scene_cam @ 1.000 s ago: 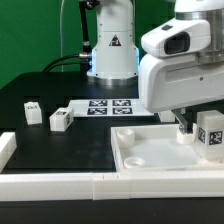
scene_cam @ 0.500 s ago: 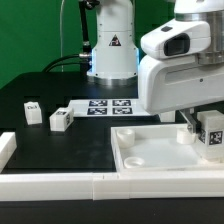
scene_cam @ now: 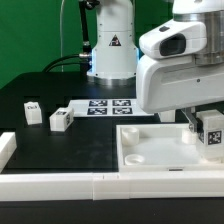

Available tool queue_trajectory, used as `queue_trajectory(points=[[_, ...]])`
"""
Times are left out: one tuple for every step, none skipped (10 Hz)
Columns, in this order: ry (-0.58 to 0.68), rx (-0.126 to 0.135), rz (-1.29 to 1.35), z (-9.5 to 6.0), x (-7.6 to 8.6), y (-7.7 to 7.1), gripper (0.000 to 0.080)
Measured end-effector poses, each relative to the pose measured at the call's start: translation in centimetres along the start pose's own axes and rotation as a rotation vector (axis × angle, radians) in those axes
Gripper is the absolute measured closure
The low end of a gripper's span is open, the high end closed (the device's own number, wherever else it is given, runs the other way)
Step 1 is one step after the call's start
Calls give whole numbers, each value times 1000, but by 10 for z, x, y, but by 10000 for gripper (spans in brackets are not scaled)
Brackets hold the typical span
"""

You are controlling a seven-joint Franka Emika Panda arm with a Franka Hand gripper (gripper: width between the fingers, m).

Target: Assemble one leg

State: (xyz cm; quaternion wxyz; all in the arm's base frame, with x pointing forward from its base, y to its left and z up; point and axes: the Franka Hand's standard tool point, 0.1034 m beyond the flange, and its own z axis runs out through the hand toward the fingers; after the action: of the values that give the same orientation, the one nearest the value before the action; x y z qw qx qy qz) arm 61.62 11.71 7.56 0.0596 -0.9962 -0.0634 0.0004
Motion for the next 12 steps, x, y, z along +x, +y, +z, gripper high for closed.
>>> queue_trajectory(points=[[16,11,198,1,1,1,505],[16,14,371,1,1,1,506],[16,20,541,1,1,2,506],[19,22,652,1,2,2,506],[20,21,835,2,2,1,506],[21,18,993,3,1,-2,506],[22,14,1104,3,1,-6,506],[21,15,1176,4,1,-8,506],[14,29,1265,3,2,-8,506],[11,33,1315,4,2,-10,506],[6,39,1360,4,2,-11,506],[7,39,1338,4,2,-11,506]])
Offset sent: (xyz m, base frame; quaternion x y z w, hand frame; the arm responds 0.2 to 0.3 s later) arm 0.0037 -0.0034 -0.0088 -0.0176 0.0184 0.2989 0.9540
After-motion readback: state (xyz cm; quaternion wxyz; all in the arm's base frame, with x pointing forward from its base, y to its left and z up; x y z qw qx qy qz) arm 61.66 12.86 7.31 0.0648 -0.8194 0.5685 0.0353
